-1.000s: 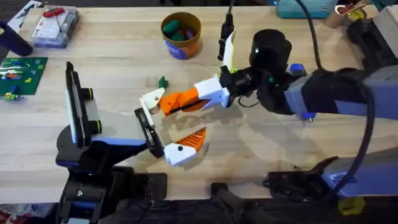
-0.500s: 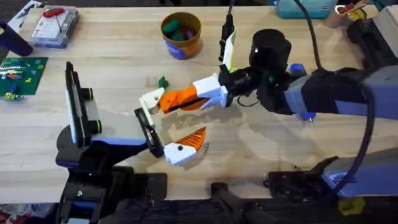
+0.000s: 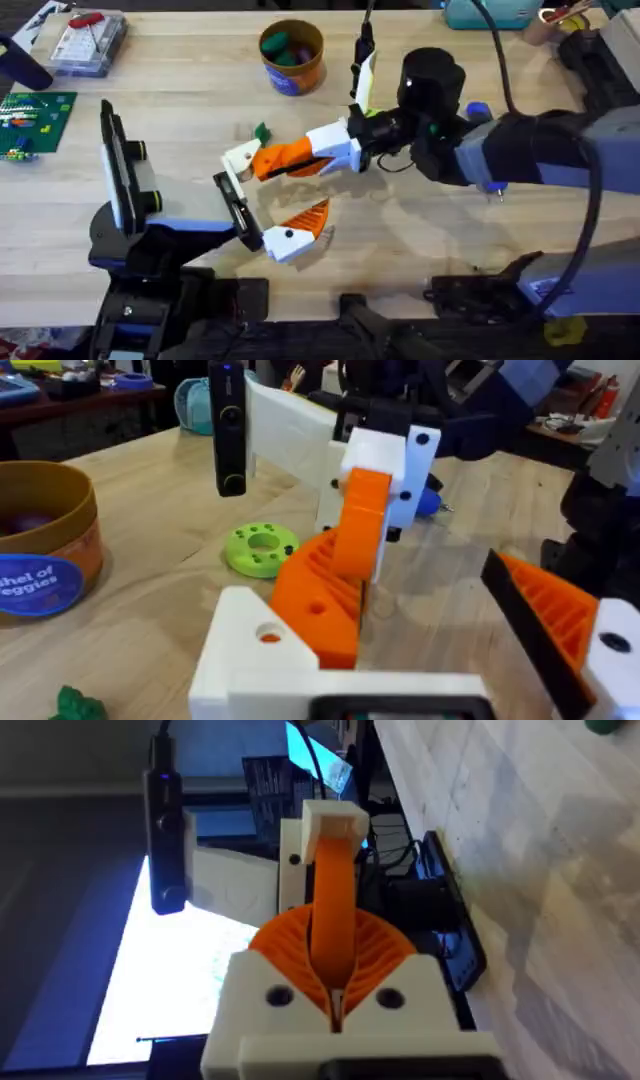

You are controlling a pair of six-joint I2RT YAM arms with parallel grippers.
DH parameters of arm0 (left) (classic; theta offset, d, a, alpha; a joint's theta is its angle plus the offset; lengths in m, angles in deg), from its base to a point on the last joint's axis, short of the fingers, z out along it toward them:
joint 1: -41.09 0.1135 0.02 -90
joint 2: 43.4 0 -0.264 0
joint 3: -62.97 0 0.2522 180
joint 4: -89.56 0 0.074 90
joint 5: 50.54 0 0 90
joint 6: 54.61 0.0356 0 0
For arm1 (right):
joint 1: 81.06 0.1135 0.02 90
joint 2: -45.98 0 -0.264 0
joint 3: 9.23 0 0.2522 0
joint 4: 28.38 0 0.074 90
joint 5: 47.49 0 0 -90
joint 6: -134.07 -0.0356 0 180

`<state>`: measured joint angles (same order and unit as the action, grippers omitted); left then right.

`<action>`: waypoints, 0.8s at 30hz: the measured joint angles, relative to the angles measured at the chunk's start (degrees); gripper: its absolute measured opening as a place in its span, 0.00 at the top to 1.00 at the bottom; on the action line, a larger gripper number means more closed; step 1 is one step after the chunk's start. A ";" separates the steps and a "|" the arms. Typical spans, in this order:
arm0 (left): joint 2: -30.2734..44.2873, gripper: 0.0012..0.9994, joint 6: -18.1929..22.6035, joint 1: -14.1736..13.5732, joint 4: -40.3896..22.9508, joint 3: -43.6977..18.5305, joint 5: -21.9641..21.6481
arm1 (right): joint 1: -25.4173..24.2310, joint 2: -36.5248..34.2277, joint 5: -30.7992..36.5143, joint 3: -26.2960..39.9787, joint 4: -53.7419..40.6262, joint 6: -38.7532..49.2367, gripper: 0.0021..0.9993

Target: Pick up the gripper from the table and insert it into the empty holder that is missing its gripper. Then pick up a screw, insert it into the mounting hole, and use the screwdriver to tighten it. Finally, clean up the table by picking up the vegetable and placing it into the bucket.

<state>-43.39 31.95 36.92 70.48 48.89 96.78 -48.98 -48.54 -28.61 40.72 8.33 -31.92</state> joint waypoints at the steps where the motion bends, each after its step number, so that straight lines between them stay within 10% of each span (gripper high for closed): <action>1: -0.01 0.01 0.00 0.00 0.02 0.00 0.00 | 0.00 0.00 -0.05 0.03 -0.03 0.20 0.98; 24: 0.00 0.01 -0.68 0.57 0.04 0.00 -1.17 | -0.28 -4.61 -3.35 4.12 0.07 -3.91 0.98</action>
<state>-43.39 31.27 37.49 70.52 48.89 95.61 -49.27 -53.15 -31.96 44.84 8.40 -35.82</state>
